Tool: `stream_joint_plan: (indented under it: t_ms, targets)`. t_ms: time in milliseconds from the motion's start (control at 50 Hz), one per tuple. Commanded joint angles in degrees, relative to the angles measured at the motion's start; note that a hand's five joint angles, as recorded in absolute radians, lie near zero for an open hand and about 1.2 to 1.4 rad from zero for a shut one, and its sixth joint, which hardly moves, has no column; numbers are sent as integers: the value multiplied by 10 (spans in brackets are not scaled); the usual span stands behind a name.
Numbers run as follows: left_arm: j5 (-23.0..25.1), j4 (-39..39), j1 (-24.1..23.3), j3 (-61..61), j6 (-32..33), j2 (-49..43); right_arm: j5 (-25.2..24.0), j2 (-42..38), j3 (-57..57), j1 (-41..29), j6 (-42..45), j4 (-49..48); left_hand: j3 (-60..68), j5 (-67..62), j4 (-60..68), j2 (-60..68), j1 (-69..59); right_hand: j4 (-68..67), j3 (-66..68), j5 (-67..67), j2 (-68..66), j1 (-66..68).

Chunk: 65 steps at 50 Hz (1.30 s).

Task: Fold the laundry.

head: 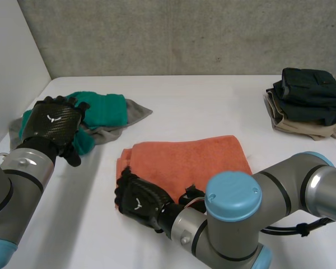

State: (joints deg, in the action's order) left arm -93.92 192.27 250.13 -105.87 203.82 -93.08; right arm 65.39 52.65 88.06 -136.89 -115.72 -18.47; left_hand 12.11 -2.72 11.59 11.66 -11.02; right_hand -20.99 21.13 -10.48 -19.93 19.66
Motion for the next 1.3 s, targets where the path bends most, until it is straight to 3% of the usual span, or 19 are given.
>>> stream_joint_plan:
  t_ms: [20,160,220,320,400,440,480,540,600,700,820,940,1000,1080,1100,1200,1300]
  targets:
    - [1,2,-8,17,0,0,22,107,36,69,-169,-6,-21,27,-16,-17,10,110,-111,105,99,-97]
    - [0,9,-60,41,-10,-8,24,171,72,152,-459,12,-21,27,-16,-17,10,110,-111,105,99,-97]
    - [0,14,-87,48,-18,-20,24,184,87,191,-492,42,-21,27,-16,-17,10,110,-111,105,99,-97]
    - [-4,18,-159,77,-27,-79,26,183,116,268,-431,117,-19,25,-14,-14,8,110,-111,105,99,-97]
    - [-7,18,-178,93,-28,-107,41,165,147,319,-358,126,-19,25,-14,-14,8,110,-111,105,99,-97]
    - [-7,18,-179,95,-28,-109,67,156,155,335,-308,125,-19,25,-14,-14,8,-6,5,-12,-17,20]
    - [-7,18,-178,95,-28,-110,97,150,153,340,-264,117,-19,25,-14,-14,8,-273,271,-278,-283,286]
    - [-7,18,-178,94,-28,-107,113,148,147,339,-237,105,-19,25,-14,-14,8,-563,561,-568,-573,576]
    - [-9,16,-174,88,-28,-104,130,147,129,334,-211,86,-19,25,-14,-14,8,-590,589,-595,-601,603]
    - [-10,11,-163,77,-28,-77,149,148,91,250,-186,57,-19,25,-14,-15,8,-590,589,-595,-601,603]
    - [-9,11,-115,46,-28,-20,136,142,62,89,-173,-28,-19,25,-14,-14,8,-590,589,-595,-601,603]
    - [-9,13,-72,24,-32,13,59,63,50,-6,-122,-78,-16,22,-10,-11,5,-590,589,-595,-601,603]
    - [-9,12,-57,21,-42,17,36,41,41,-19,-101,-77,-14,20,-9,-9,3,-590,589,-595,-601,603]
    - [-9,12,-47,19,-64,17,27,35,40,-18,-108,-67,-12,18,-7,-8,1,46,-47,40,35,-32]
    - [-8,12,-47,19,-71,16,26,36,42,-16,-130,-62,-12,18,-7,-8,1,110,-111,105,99,-97]
    - [-6,17,-51,31,-83,6,31,95,52,48,-277,-60,-11,17,-5,-6,0,110,-111,105,99,-97]
    - [-6,20,-82,73,-103,-39,71,182,55,158,-528,-18,-7,13,-2,-3,-4,110,-111,105,99,-97]
